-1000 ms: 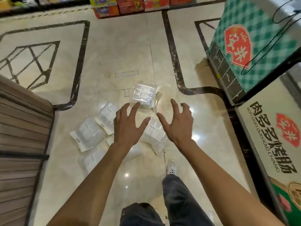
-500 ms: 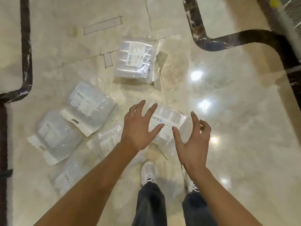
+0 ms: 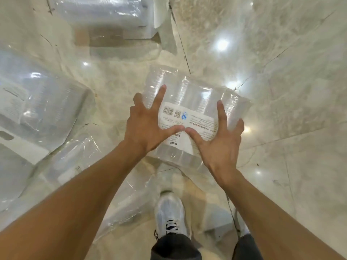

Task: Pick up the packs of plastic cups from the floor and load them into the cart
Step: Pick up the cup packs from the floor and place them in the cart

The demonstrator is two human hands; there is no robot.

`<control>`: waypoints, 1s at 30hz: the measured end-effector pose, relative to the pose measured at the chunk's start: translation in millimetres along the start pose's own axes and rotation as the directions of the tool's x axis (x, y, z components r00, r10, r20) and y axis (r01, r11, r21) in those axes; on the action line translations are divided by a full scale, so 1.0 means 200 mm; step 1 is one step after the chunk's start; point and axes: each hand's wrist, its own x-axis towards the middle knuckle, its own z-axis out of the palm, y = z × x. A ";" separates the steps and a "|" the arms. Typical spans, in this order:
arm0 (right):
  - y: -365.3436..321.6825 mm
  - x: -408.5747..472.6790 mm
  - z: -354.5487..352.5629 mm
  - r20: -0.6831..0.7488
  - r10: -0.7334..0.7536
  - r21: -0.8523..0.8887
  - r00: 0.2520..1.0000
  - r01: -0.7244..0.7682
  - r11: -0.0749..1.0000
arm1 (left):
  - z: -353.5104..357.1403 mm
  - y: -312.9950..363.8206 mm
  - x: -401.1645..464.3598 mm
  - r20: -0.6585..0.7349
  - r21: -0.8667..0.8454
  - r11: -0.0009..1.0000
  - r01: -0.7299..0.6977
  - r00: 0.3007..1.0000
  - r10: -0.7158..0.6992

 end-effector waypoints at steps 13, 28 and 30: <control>-0.02 -0.05 -0.19 -0.071 0.086 0.027 0.994 -0.084 0.996 | -0.17 0.11 -0.13 -0.057 -0.147 0.984 -0.104 0.994 0.097; -0.83 -0.71 -2.11 -0.289 -0.051 0.055 0.956 0.069 0.996 | -1.74 1.40 -0.92 -0.186 -0.230 0.949 -0.216 0.967 0.175; -0.95 -0.87 -2.43 -0.315 -0.068 0.069 0.947 0.094 0.993 | -2.02 1.61 -1.10 -0.218 -0.203 0.946 -0.254 0.953 0.210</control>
